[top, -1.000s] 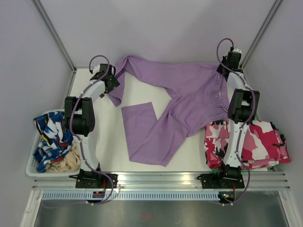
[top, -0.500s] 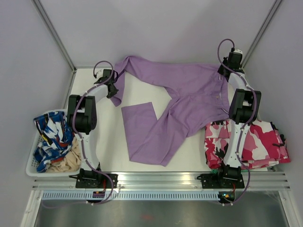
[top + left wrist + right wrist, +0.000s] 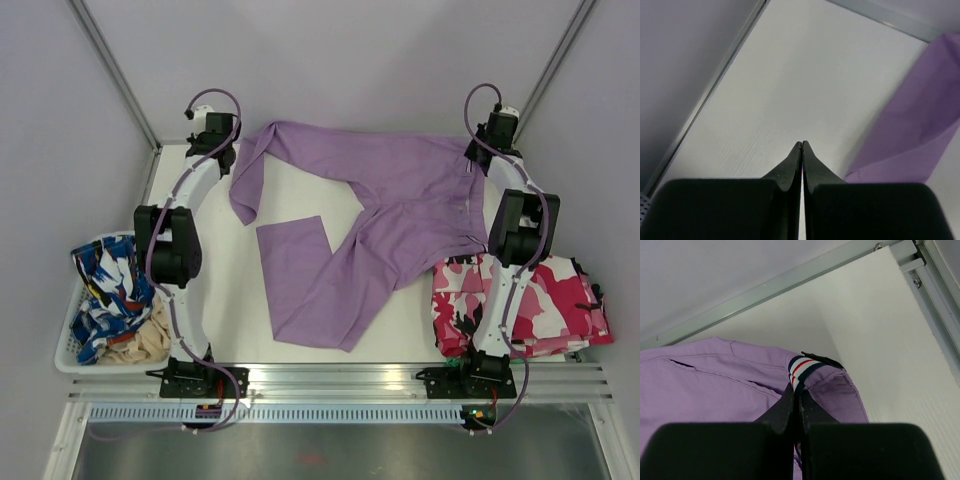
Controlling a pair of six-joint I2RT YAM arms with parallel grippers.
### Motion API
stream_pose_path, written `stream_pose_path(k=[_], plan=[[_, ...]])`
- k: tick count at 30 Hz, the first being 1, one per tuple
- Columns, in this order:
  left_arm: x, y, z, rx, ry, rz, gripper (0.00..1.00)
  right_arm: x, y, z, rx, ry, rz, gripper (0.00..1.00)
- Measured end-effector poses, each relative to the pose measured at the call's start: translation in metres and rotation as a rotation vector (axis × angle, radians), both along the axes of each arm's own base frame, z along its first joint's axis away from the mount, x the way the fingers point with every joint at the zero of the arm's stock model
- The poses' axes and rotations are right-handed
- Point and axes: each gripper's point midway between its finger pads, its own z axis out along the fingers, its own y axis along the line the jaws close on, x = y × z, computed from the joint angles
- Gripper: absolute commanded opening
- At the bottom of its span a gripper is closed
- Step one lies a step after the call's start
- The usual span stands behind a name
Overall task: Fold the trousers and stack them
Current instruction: Flatten the trousers out
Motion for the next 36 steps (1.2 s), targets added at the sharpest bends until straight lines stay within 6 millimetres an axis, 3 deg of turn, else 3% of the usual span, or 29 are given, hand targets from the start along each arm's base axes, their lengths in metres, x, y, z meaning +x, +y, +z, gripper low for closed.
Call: stream_pose_path(k=[1,2,3,4,6,11,16,19,23,29,36], plan=[[0.0,-0.001,0.008,0.004,-0.008,-0.039,0.07,-0.002,-0.001,0.001,0.001,-0.001,-0.003,0.0],[0.001,-0.004,0.016,0.0,-0.02,-0.084,0.21,-0.004,-0.002,0.002,0.002,-0.002,-0.003,0.0],[0.003,-0.009,0.022,-0.007,-0.029,-0.134,0.54,-0.004,-0.003,0.003,0.003,-0.004,-0.004,0.0],[0.007,-0.016,0.027,-0.021,-0.037,-0.199,0.69,-0.004,-0.003,0.003,0.004,-0.006,-0.002,0.0],[0.015,-0.033,0.032,-0.05,-0.054,-0.319,0.87,-0.004,-0.003,0.003,0.009,-0.007,0.002,0.0],[0.022,-0.057,0.006,-0.06,0.03,-0.506,0.83,-0.003,-0.001,0.003,0.018,-0.011,0.013,0.0],[0.018,-0.051,-0.049,-0.113,0.166,-0.525,0.78,-0.003,0.0,0.004,0.02,-0.014,0.016,0.0],[0.008,-0.042,-0.068,-0.166,0.222,-0.523,0.76,-0.003,0.0,0.004,0.02,-0.013,0.017,0.0],[0.004,-0.04,-0.072,-0.235,0.227,-0.524,0.73,-0.003,0.0,0.003,0.021,-0.012,0.016,0.0],[0.008,-0.054,-0.074,-0.296,0.2,-0.544,0.67,-0.004,0.003,0.001,0.037,-0.009,0.028,0.0],[0.049,-0.067,-0.074,-0.316,0.152,-0.596,0.66,-0.004,0.003,0.0,0.036,-0.008,0.028,0.0]])
